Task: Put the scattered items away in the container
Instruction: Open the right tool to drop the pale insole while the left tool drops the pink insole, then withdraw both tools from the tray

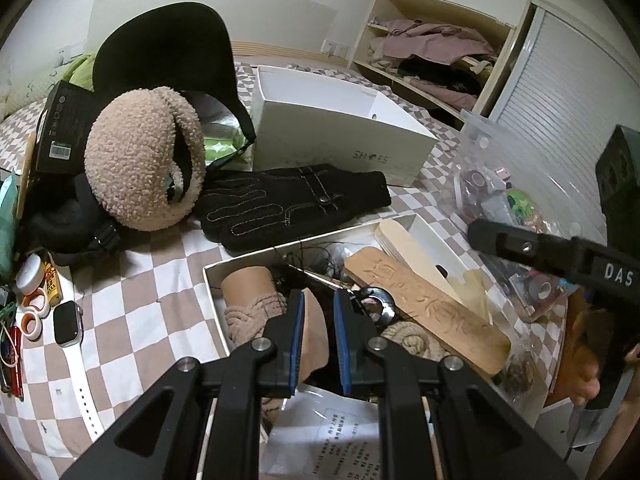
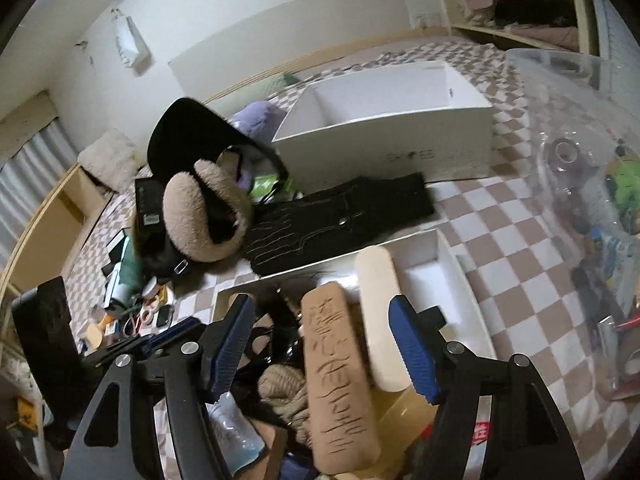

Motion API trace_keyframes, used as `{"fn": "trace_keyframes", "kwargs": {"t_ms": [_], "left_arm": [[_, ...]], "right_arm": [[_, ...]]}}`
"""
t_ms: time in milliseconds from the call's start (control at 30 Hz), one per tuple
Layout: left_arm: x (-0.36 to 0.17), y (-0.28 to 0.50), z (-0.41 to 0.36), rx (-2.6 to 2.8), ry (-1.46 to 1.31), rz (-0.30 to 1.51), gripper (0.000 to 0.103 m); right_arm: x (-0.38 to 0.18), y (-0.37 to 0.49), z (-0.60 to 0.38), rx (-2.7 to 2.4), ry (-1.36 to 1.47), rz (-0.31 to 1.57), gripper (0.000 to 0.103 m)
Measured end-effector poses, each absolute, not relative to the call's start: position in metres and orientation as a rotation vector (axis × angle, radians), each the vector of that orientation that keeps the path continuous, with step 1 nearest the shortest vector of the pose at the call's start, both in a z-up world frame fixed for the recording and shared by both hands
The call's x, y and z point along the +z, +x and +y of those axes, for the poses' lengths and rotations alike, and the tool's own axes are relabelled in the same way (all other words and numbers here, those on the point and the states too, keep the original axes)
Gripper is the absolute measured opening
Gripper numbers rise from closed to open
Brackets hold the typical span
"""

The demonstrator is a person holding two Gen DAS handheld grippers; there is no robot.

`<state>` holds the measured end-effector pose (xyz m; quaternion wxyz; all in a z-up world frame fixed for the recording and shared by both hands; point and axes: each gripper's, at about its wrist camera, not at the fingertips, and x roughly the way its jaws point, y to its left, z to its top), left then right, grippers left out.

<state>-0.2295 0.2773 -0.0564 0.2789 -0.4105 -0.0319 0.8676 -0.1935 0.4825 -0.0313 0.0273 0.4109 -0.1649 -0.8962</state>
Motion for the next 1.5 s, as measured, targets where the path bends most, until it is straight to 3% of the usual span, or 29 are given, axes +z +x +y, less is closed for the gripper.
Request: {"fn": "trace_keyframes", "kwargs": {"t_ms": [67,133,167,233,300,333,367,400,433,667,1133,1500], "left_arm": [[-0.056,-0.227,0.280,2.323,-1.098,-0.072,0.032],[-0.055,-0.224,0.281,2.325,-1.083,-0.062,0.059],[-0.054,-0.222,0.282,2.328,-1.077,-0.056,0.064],[-0.051,-0.219,0.282,2.346,-1.065,-0.035,0.087],[-0.050,-0.217,0.282,2.364,-1.058,-0.029,0.102],[-0.050,-0.216,0.281,2.368,-1.055,-0.030,0.103],[-0.050,-0.215,0.281,2.368,-1.055,-0.028,0.103],[-0.050,-0.214,0.282,2.368,-1.061,-0.019,0.103],[-0.050,-0.213,0.282,2.372,-1.065,-0.007,0.103],[-0.047,-0.201,0.281,2.384,-1.046,0.040,0.103],[-0.010,-0.167,0.246,2.452,-0.942,-0.016,0.103],[0.000,-0.133,0.221,2.474,-0.923,-0.031,0.103]], "right_arm": [[-0.035,-0.195,0.478,-2.764,1.293,-0.489,0.070],[-0.039,-0.196,0.475,-2.762,1.315,-0.481,0.070],[-0.040,-0.195,0.475,-2.766,1.321,-0.478,0.070],[-0.042,-0.193,0.474,-2.782,1.326,-0.465,0.070],[-0.042,-0.190,0.474,-2.801,1.325,-0.453,0.071],[-0.042,-0.188,0.474,-2.813,1.319,-0.454,0.071],[-0.042,-0.186,0.475,-2.827,1.312,-0.454,0.079],[-0.041,-0.183,0.476,-2.850,1.296,-0.451,0.098],[-0.040,-0.180,0.476,-2.873,1.282,-0.444,0.103],[-0.035,-0.165,0.468,-3.006,1.225,-0.291,0.103],[-0.011,-0.111,0.446,-3.088,1.096,-0.173,0.103],[0.004,-0.073,0.425,-3.087,1.039,-0.216,0.103]]}}
